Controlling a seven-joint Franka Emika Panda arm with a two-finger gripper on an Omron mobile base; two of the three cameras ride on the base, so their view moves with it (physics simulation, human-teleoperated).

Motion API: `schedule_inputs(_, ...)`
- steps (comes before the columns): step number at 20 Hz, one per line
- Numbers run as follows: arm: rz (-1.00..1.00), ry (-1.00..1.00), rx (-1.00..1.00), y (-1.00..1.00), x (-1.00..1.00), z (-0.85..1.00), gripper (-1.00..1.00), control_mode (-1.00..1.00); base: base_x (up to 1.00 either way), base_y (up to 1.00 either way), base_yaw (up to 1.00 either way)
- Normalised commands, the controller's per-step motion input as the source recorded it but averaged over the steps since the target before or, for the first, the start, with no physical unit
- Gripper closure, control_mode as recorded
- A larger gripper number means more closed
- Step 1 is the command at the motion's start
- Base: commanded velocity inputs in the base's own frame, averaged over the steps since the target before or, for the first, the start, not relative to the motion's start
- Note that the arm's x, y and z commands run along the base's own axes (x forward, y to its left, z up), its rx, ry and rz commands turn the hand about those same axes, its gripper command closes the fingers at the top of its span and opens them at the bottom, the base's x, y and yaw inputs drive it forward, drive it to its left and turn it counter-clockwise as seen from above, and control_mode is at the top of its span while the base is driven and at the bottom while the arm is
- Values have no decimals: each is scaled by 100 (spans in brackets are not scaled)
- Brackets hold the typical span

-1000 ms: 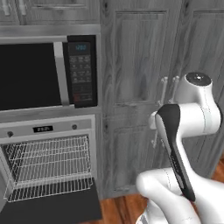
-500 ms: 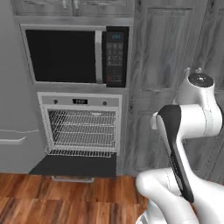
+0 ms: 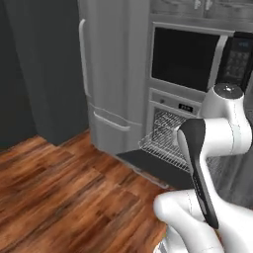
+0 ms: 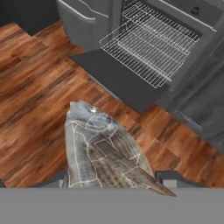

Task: Take the fish from the oven and place it on the plate on the counter.

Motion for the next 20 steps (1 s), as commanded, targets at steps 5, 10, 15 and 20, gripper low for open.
schedule_inputs(5,0,0,0,0,0,0,100,100,0,0,100)
schedule_inputs(10,0,0,0,0,0,0,100,100,0,0,100)
schedule_inputs(15,0,0,0,0,0,0,100,100,5,0,99)
schedule_inputs(20,0,0,0,0,0,0,100,100,17,-23,88)
